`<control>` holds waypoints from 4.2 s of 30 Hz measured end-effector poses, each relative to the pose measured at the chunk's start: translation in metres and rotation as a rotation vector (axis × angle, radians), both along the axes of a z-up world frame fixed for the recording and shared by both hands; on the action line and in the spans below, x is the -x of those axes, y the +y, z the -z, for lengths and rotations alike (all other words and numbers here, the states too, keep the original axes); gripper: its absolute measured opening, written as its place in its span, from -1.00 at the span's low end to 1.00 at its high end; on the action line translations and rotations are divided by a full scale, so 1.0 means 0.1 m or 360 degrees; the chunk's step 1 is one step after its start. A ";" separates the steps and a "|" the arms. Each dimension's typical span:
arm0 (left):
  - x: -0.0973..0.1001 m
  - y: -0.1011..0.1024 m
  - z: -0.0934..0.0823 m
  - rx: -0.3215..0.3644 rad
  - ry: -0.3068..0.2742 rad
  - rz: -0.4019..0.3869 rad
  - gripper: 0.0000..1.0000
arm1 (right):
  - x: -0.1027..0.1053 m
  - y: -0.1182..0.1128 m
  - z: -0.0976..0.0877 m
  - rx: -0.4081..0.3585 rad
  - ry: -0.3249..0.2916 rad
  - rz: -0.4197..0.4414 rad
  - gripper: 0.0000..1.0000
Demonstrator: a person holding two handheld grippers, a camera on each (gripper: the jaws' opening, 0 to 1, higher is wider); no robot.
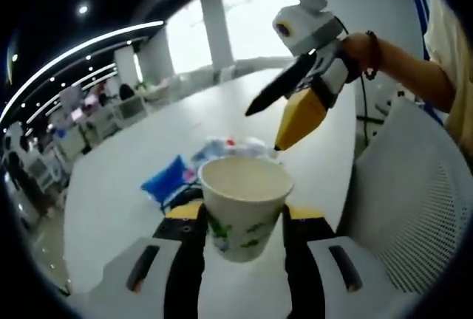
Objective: Arrange the tabletop items into an orderly group along one side of the table until the central work area is clear of visible clutter.
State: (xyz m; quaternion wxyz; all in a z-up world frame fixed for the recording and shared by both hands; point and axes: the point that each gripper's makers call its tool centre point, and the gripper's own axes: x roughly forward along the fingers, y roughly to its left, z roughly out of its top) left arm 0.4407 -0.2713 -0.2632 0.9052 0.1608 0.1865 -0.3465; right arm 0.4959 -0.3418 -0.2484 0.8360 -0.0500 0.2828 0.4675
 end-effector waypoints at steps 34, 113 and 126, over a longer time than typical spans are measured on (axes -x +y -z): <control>-0.40 0.45 -0.41 0.0349 -0.0165 -0.0361 -0.24 | 0.10 -0.05 0.07 -0.0015 -0.0026 -0.0076 0.99; -2.93 1.49 0.48 0.0533 -0.0183 -0.0707 -0.24 | -0.33 -0.90 0.77 0.0206 0.0181 0.0356 0.91; -2.95 1.53 0.75 0.0444 -0.0189 -0.0745 -0.24 | -0.33 -0.90 0.80 0.0201 0.0196 0.0376 0.93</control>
